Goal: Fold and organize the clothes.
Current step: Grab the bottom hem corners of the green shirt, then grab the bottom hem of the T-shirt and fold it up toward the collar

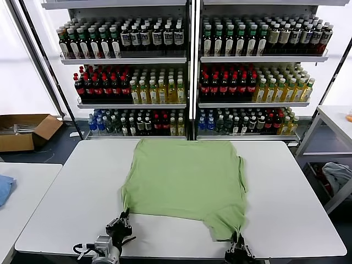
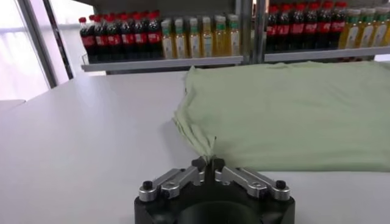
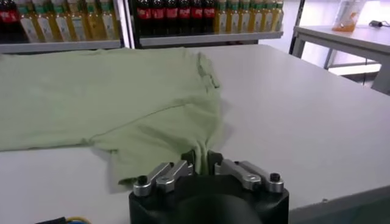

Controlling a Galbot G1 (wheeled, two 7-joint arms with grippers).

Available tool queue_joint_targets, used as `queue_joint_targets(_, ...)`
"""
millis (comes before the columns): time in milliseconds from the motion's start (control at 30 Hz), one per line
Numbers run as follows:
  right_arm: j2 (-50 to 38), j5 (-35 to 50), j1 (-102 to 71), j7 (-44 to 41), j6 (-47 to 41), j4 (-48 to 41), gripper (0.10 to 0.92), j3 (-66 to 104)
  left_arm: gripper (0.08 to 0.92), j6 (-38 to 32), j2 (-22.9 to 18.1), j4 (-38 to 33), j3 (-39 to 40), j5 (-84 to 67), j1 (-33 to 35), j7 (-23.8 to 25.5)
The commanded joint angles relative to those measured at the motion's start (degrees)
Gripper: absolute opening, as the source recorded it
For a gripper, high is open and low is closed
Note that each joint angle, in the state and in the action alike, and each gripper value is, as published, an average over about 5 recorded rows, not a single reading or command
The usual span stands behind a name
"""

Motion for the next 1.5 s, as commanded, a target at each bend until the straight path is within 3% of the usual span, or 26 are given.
queue_joint_targets(33, -0.3, -0.1, 0.0, -1.3, 0.4, 1.2, 0.113, 0.4, 0.087, -4.7, 0.0, -0.7, 0.1, -1.1, -0.2, -0.7)
queue_joint_targets(267, -0.5, -0.3, 1.9, -4.8, 1.4, 4.8, 0.113, 1.4, 0.084, -13.1, 0.0, -3.5, 0.6, -2.2, -0.6, -1.1)
queue_joint_targets(467, 0.2, -0.5, 6.3, -7.2, 2.3, 5.2, 0.113, 2.2, 0.084, -16.2, 0.2, -3.6, 1.3, -5.2, -2.7, -0.3)
queue_joint_targets(1000, -1.2, 2.5, 32.5, -9.1, 0.8, -10.5, 0.113, 3.7, 0.084, -15.4, 0.5, 9.8, 1.5, -11.5, -17.8, -2.3)
queue_joint_targets(1500, -4.1, 8.0, 43.9, -10.2, -3.4, -23.6, 0.113, 0.5, 0.084, -11.6, 0.0, 16.1, 2.4, -12.5, -21.3, -2.5)
